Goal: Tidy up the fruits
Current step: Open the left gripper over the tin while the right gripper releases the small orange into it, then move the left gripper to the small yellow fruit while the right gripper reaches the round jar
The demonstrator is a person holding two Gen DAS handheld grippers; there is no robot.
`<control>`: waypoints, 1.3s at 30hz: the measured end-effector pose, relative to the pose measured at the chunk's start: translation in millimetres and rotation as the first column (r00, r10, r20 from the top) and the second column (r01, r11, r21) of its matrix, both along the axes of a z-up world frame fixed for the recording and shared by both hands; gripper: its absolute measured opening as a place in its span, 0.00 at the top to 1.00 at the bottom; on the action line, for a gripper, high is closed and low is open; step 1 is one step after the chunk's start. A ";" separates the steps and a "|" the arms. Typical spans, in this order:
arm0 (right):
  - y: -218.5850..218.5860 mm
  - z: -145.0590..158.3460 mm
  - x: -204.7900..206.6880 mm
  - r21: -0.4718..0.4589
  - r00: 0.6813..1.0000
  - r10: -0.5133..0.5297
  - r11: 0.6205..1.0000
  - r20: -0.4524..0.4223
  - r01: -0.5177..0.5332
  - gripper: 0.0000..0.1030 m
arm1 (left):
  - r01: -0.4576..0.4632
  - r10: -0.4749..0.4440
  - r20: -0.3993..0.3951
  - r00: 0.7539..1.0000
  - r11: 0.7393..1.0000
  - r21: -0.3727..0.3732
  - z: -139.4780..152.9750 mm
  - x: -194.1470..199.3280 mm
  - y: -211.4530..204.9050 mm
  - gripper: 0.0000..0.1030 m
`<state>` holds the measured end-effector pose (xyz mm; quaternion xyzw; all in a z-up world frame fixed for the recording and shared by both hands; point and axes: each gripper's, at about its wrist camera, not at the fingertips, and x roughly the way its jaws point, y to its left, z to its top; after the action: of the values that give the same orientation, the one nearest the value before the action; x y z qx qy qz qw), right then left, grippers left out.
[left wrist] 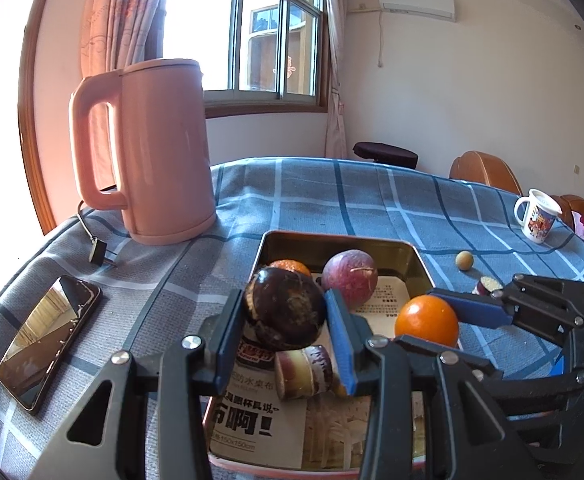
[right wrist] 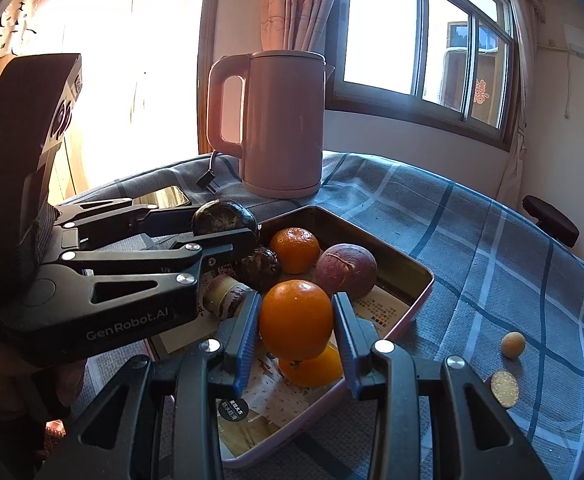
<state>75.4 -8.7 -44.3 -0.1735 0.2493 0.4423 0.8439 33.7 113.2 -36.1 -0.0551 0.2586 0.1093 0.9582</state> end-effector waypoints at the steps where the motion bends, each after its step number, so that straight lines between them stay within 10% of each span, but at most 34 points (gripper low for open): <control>1: 0.7 -0.5 0.4 -0.003 1.000 0.002 1.000 -0.002 -0.002 0.63 | 0.004 -0.004 -0.004 1.000 1.000 -0.001 -0.4 0.8 -0.1 0.59; 19: 9.7 -7.0 4.0 -0.051 0.999 0.021 0.998 -0.031 -0.022 0.63 | 0.017 -0.017 -0.049 0.999 1.000 0.001 -5.4 9.9 -1.4 0.57; 24: 12.5 -8.7 4.4 -0.066 0.999 0.024 0.997 -0.036 -0.026 0.56 | -0.009 0.009 -0.019 1.000 1.000 0.016 -2.7 3.5 -1.5 0.25; 27: 10.5 -6.6 0.9 -0.060 1.000 0.012 0.998 -0.006 -0.012 0.32 | -0.010 0.010 0.003 1.000 1.000 0.003 -0.6 -1.6 -1.2 0.21; 39: -74.2 19.3 41.0 0.024 0.975 -0.223 0.975 0.010 0.223 0.32 | 0.036 -0.033 0.089 0.995 0.999 -0.032 16.3 -11.9 -24.0 0.12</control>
<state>116.4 -82.9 -25.0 -0.1376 0.2569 0.3465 0.8916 21.8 89.2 -19.8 -0.0714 0.2188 0.0858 0.9694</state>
